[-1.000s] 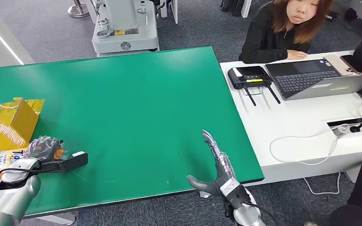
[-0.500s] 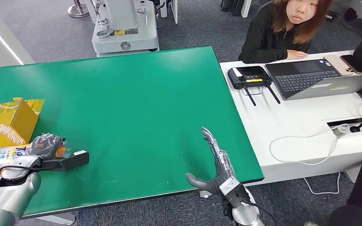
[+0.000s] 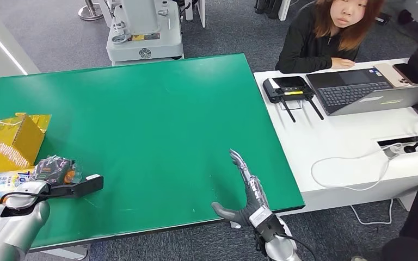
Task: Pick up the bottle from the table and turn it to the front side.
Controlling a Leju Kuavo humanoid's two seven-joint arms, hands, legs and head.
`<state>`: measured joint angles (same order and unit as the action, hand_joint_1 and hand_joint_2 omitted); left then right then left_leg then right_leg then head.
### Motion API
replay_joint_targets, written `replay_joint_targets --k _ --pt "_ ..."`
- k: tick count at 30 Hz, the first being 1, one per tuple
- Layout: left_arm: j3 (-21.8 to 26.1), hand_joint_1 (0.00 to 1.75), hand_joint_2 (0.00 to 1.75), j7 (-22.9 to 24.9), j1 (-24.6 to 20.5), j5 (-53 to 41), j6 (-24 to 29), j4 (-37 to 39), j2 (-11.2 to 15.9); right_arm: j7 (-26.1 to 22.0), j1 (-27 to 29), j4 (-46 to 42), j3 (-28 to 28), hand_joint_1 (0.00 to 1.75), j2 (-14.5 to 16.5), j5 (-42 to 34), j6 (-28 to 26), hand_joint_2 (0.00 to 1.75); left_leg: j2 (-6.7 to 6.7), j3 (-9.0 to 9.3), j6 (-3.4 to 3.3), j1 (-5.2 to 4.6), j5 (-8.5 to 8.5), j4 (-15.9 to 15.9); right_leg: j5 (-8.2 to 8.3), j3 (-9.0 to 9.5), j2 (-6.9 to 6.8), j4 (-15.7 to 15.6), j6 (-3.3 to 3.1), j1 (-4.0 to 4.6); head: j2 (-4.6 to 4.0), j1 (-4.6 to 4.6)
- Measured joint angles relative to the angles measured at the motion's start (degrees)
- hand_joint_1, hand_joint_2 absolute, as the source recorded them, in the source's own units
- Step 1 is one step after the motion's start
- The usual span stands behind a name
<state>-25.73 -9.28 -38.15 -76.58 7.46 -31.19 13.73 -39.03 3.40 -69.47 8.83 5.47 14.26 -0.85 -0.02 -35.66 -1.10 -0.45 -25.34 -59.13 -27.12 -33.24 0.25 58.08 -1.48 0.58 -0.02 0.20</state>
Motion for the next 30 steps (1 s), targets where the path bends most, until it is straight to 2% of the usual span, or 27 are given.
replay_joint_targets --k 6,13,19,25,28,30 --pt "2.6 0.00 1.75 3.3 1.8 -3.9 0.9 -1.7 0.2 -0.9 -0.1 1.4 -0.9 0.00 0.7 1.3 1.5 1.75 0.01 0.11 0.01 -0.01 -0.01 0.0 0.00 0.08 0.03 0.0 0.00 0.00 0.00 0.01" --pt "6.7 0.00 1.75 2.9 4.9 -7.0 0.7 -5.3 0.2 -1.0 0.0 2.1 -2.1 0.00 1.2 1.9 2.6 1.75 0.02 0.24 0.03 -0.01 0.00 0.1 -0.01 0.14 0.05 0.0 -0.01 0.00 0.00 -0.01" --pt "7.8 0.00 1.75 1.8 6.3 -7.3 0.7 -7.5 -0.4 -1.0 0.6 2.2 -2.8 0.00 1.2 1.7 2.5 1.75 0.02 0.25 0.05 -0.01 0.01 0.1 -0.01 0.15 0.02 0.0 -0.01 0.00 0.00 -0.01" --pt "10.5 0.00 1.75 -6.0 9.7 -2.7 1.4 -13.4 -2.8 -1.0 1.2 1.4 -3.4 0.00 1.2 1.5 2.4 1.75 -0.04 0.21 0.05 -0.02 0.02 0.1 -0.02 0.15 -0.03 0.0 0.00 -0.02 0.00 0.00" --pt "11.6 0.00 1.75 -11.9 12.9 7.2 1.2 -20.5 -4.7 -0.5 2.1 -0.1 -4.2 0.00 1.5 1.7 3.0 1.75 -0.03 0.17 0.04 -0.03 0.01 0.0 -0.02 0.11 -0.02 0.0 0.01 -0.05 -0.01 -0.01" --pt "11.9 0.00 1.75 -13.7 14.7 12.7 0.5 -25.5 -5.8 0.0 2.7 -1.3 -4.7 0.00 1.7 1.9 3.6 1.75 -0.09 0.13 0.03 -0.04 0.01 0.0 -0.02 0.11 -0.06 0.0 0.02 -0.05 -0.01 0.01"
